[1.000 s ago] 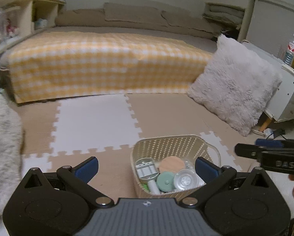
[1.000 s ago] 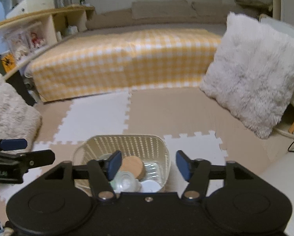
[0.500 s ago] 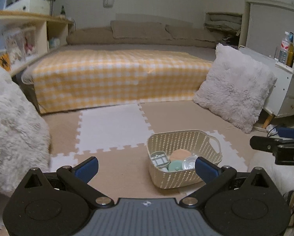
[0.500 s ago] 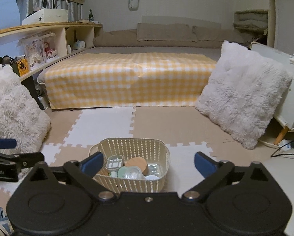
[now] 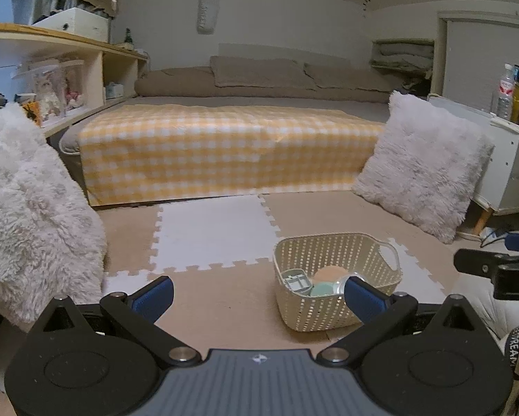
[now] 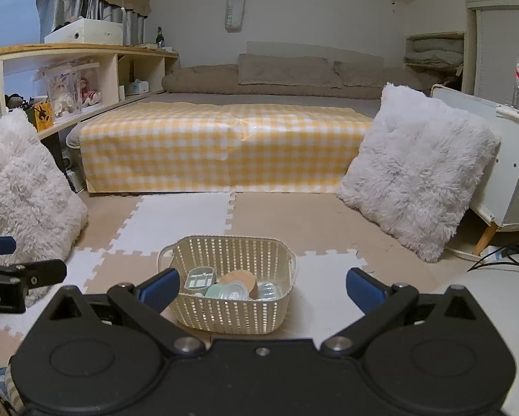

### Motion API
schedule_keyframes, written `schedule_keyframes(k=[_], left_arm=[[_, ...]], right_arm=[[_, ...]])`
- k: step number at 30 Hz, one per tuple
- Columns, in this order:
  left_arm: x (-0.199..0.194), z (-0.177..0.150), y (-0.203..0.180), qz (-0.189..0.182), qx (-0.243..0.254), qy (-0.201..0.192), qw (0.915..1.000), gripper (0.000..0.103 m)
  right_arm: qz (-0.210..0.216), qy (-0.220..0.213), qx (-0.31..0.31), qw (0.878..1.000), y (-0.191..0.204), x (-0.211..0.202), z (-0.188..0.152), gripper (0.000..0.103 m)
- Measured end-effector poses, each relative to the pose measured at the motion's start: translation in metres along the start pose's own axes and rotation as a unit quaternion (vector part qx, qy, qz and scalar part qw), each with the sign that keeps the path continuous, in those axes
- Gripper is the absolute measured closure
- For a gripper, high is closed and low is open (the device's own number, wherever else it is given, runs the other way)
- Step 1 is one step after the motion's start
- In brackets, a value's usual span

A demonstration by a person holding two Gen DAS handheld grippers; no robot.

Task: Organize rigid objects

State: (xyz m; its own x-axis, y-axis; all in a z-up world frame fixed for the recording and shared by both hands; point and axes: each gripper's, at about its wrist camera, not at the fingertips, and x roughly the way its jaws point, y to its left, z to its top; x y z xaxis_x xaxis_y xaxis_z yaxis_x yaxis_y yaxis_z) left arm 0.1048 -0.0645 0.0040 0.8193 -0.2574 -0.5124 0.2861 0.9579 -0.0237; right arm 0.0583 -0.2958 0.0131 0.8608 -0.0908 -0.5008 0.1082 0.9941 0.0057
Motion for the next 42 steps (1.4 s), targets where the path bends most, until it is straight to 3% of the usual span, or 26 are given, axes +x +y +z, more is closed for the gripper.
schedule_keyframes(k=[42], left_arm=[[-0.002, -0.0041, 0.0013, 0.006, -0.006, -0.008, 0.9999, 0.0]], right_arm=[[-0.007, -0.01, 0.004, 1.0, 0.0009, -0.001, -0.01, 0.0]])
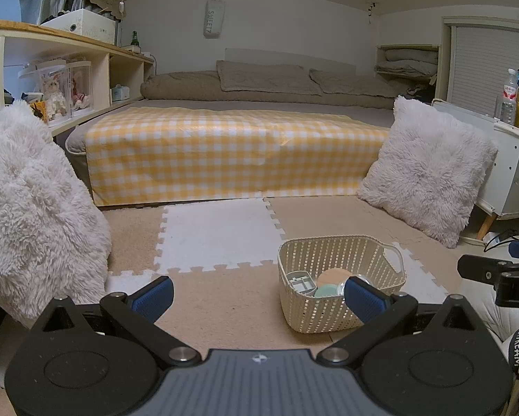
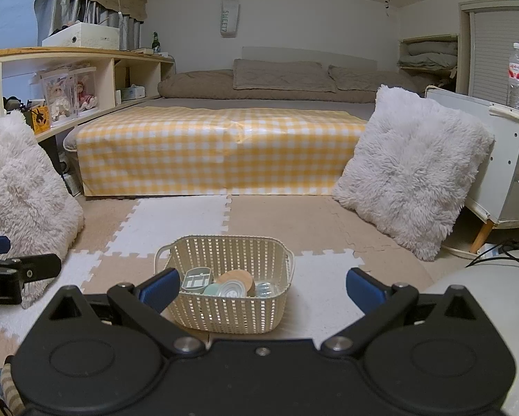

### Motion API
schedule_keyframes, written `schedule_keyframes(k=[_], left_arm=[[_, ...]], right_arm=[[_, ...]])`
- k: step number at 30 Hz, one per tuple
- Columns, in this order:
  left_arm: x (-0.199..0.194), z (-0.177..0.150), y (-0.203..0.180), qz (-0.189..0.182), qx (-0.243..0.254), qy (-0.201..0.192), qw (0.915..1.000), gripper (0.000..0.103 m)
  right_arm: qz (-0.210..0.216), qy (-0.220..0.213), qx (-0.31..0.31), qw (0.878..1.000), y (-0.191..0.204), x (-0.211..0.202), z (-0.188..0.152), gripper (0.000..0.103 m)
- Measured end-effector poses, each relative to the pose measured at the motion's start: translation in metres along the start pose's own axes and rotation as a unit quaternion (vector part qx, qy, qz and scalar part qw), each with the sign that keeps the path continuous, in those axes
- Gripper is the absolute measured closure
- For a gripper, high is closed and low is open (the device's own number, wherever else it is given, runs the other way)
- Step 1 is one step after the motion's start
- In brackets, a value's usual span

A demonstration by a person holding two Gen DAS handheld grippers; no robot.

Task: Organize rigid objects

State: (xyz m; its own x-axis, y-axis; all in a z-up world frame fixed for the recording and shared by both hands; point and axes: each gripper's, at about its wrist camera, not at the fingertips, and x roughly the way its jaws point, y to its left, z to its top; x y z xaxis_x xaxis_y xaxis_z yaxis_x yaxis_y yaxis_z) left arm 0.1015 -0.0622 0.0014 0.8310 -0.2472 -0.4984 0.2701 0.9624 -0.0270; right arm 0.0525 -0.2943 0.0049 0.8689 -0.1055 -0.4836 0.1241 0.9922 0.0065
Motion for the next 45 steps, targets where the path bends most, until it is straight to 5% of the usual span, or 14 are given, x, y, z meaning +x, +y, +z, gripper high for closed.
schedule_keyframes(k=[45], left_arm=[[-0.0006, -0.0026, -0.0006, -0.003, 0.0, 0.001, 1.0, 0.0]], right_arm=[[0.001, -0.001, -0.001, 1.0, 0.0017, -0.001, -0.0003, 0.0]])
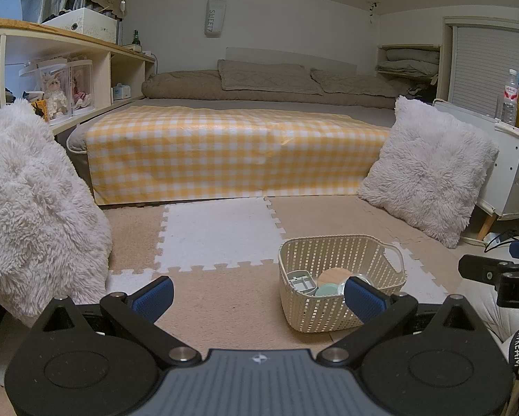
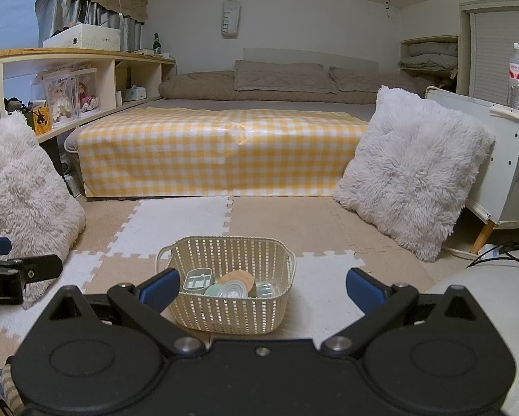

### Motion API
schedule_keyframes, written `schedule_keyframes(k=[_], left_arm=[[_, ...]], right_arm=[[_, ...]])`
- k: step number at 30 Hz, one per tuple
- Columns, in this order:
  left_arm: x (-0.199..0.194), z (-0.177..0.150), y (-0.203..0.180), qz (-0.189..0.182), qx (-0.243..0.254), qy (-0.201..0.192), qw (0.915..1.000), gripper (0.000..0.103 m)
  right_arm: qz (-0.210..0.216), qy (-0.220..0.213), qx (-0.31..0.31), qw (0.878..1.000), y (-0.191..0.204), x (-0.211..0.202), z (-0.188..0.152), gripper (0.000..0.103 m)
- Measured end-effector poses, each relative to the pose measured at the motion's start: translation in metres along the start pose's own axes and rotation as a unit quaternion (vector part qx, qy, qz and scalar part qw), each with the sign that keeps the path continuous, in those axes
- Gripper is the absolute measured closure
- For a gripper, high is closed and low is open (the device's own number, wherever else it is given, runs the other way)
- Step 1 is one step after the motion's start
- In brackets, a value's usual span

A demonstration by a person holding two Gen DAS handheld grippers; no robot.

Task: Organize rigid objects

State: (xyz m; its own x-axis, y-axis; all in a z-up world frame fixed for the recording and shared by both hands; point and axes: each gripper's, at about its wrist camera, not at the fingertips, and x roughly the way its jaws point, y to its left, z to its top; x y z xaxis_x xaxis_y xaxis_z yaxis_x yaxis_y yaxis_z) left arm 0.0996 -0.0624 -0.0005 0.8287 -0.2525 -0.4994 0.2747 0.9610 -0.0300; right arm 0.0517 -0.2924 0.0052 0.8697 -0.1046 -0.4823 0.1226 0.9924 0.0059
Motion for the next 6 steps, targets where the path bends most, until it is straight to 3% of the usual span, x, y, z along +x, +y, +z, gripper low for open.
schedule_keyframes(k=[6], left_arm=[[0.0002, -0.0003, 0.0005, 0.0, 0.0, 0.001, 1.0, 0.0]], right_arm=[[0.0, 0.0, 0.0, 1.0, -0.0004, 0.0, -0.0001, 0.0]])
